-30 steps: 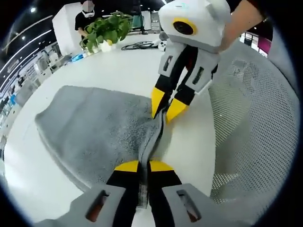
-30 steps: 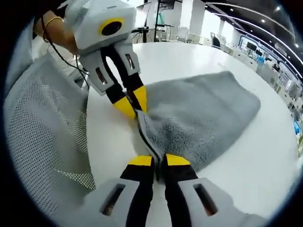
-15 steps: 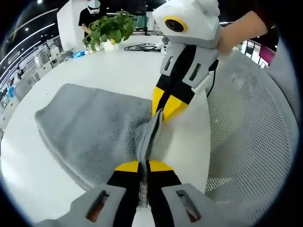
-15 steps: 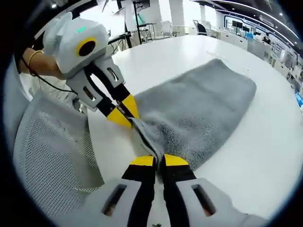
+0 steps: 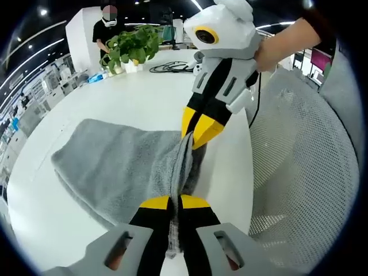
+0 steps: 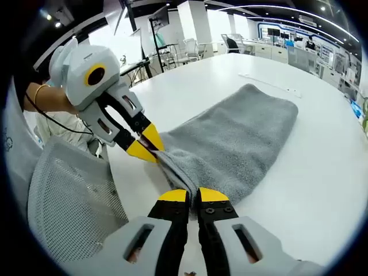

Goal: Fold the towel on the table until its edges align and the towel forms a compact rectangular stack.

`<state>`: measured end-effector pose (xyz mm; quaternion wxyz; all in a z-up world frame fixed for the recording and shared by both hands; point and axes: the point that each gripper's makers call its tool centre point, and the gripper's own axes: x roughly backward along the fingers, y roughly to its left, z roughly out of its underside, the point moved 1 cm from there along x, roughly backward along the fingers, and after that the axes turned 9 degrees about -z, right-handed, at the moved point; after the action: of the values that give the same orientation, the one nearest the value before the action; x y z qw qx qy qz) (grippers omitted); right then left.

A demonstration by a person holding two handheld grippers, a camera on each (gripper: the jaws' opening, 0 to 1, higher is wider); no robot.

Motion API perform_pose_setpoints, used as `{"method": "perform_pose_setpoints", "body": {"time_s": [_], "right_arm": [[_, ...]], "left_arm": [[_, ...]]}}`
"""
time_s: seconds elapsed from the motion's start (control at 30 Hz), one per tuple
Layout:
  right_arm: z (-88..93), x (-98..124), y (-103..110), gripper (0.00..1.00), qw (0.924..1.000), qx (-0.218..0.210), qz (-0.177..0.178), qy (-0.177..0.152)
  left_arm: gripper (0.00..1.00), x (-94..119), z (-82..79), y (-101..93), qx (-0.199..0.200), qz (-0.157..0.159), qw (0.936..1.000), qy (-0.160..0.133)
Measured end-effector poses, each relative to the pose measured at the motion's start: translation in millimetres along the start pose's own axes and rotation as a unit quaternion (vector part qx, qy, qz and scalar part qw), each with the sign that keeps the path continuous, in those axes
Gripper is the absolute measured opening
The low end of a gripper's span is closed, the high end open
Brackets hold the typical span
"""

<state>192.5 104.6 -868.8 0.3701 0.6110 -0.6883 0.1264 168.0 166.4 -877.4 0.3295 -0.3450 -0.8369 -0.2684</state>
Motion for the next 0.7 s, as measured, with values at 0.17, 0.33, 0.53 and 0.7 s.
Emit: {"method": "perform_pose_setpoints", "body": {"time_s": [0.17,0.33,0.53,0.7], "right_arm": [[-1.8,-4.7,2.3,0.03,1.0,0.003,0.0,0.003],[7.0,-9.6,4.2,0.03,0.9993,0.024,0.001,0.029],[10.3,-9.4,2.0,0.03,0.9994,0.022,0.004,0.027],[13.3,-9.7,1.7,0.03,0.9997,0.011,0.004,0.022]], "left_arm": [[0.07,-12.8,13.3,-11.6,-0.062,-0.005,0.9978,0.023],[0.08,-21.6,17.8,-18.4,-0.108,-0.006,0.9934,0.038],[0.1,-24.6,19.1,-18.0,-0.108,-0.003,0.9935,0.035],[0.09,-25.8,20.1,-17.5,-0.11,-0.003,0.9936,0.026]]}}
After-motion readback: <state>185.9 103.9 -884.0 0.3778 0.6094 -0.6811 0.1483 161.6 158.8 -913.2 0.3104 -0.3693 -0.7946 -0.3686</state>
